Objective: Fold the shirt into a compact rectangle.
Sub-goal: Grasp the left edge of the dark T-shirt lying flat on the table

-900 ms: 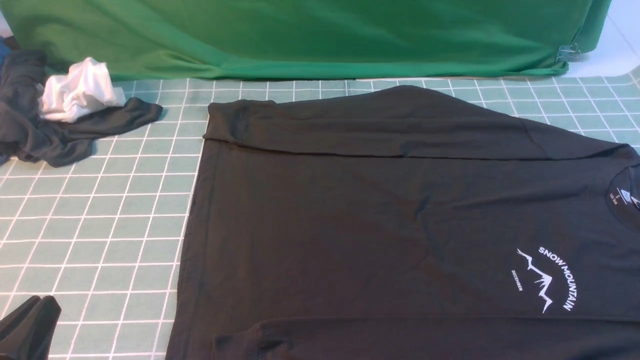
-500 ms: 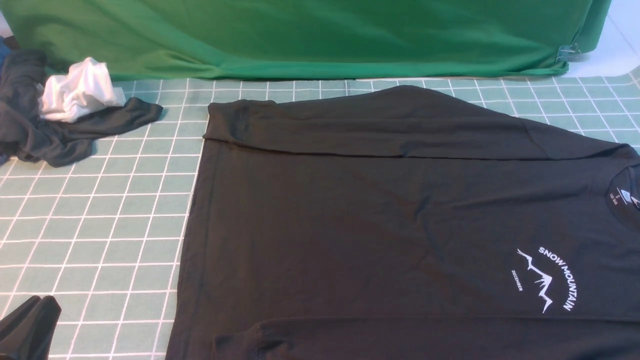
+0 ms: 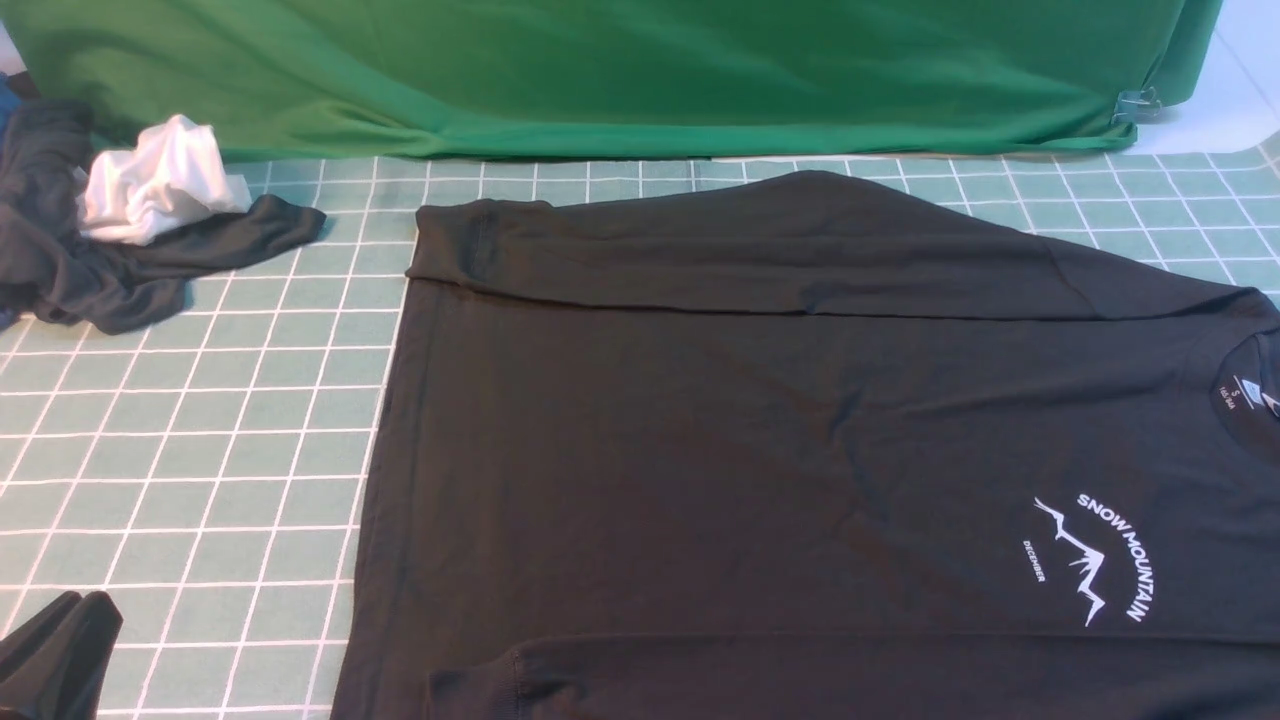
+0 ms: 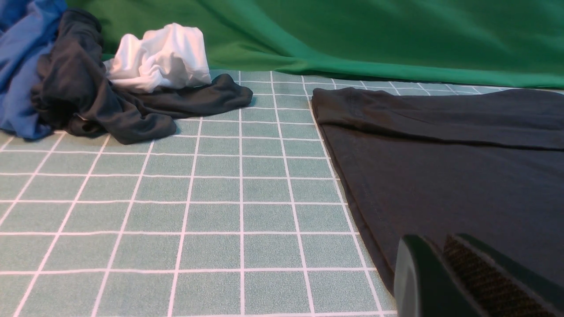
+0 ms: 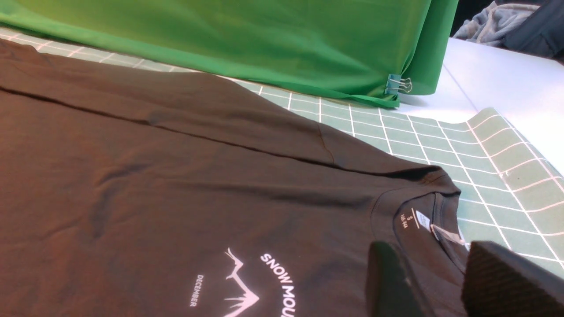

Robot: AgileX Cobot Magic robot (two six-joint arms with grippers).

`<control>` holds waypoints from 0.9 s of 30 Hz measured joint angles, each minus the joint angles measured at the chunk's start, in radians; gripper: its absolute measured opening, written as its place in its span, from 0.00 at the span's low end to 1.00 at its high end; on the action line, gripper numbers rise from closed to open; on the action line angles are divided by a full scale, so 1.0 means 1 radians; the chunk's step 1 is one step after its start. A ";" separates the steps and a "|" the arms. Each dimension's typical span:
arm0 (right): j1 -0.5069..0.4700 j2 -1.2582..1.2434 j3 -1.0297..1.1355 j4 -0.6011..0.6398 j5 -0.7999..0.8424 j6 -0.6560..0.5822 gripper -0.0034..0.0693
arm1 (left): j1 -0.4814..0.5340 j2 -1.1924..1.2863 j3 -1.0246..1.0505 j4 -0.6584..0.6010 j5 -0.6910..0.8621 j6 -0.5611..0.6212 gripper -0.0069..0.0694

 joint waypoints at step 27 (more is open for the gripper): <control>0.000 0.000 0.000 0.000 -0.060 0.001 0.38 | 0.000 0.000 0.000 0.003 0.000 0.000 0.14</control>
